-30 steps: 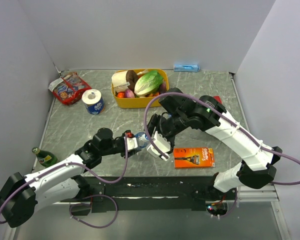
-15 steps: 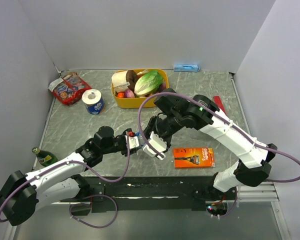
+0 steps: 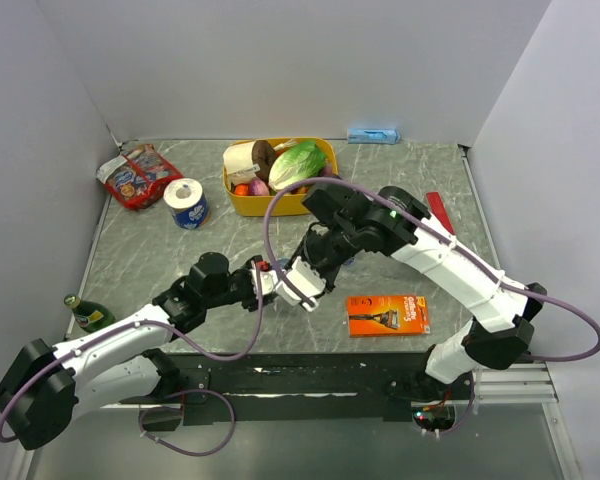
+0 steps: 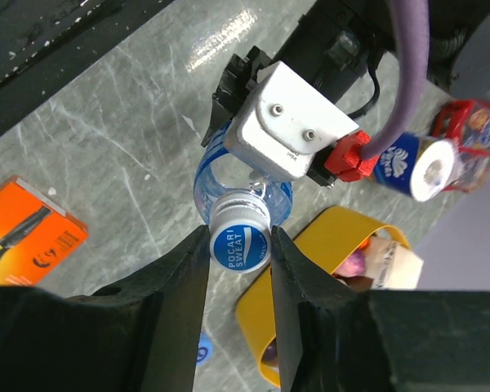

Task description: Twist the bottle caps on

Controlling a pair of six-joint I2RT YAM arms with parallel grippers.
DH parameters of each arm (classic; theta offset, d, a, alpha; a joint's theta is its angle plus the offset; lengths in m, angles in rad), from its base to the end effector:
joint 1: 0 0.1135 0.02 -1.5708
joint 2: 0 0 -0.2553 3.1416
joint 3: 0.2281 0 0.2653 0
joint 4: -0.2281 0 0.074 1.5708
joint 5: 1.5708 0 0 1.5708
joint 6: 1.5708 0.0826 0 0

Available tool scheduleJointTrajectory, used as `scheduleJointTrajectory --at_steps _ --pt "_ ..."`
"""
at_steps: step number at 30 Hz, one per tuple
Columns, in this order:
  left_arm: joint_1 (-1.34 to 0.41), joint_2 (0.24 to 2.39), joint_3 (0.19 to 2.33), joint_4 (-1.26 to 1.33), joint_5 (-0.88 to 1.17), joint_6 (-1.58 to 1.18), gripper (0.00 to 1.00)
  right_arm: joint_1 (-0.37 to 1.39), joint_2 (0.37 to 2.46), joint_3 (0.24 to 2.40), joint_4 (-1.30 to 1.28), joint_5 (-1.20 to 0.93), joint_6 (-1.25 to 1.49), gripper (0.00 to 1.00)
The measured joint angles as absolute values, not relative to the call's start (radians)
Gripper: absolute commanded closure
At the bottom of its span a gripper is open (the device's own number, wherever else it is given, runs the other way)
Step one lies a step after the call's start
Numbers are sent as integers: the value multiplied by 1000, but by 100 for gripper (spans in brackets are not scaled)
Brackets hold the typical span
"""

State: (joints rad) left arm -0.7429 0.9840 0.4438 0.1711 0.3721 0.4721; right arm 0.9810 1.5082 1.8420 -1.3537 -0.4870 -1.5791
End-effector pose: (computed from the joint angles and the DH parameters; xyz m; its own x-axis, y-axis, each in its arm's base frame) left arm 0.1799 -0.2060 0.1902 0.1635 0.4250 -0.8903 0.9045 0.2958 0.3073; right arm 0.1378 0.2754 0.3844 0.8746 -0.2821 -0.3944 -0.4667 -0.7105 -0.5267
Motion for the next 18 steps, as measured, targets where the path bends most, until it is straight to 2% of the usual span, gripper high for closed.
scheduleJointTrajectory --at_steps 14,18 --pt "-719 998 444 171 332 263 99 875 1570 1877 -1277 -530 -1373 71" --pt "-712 999 444 176 314 223 99 844 1629 1951 -1282 -574 -1267 72"
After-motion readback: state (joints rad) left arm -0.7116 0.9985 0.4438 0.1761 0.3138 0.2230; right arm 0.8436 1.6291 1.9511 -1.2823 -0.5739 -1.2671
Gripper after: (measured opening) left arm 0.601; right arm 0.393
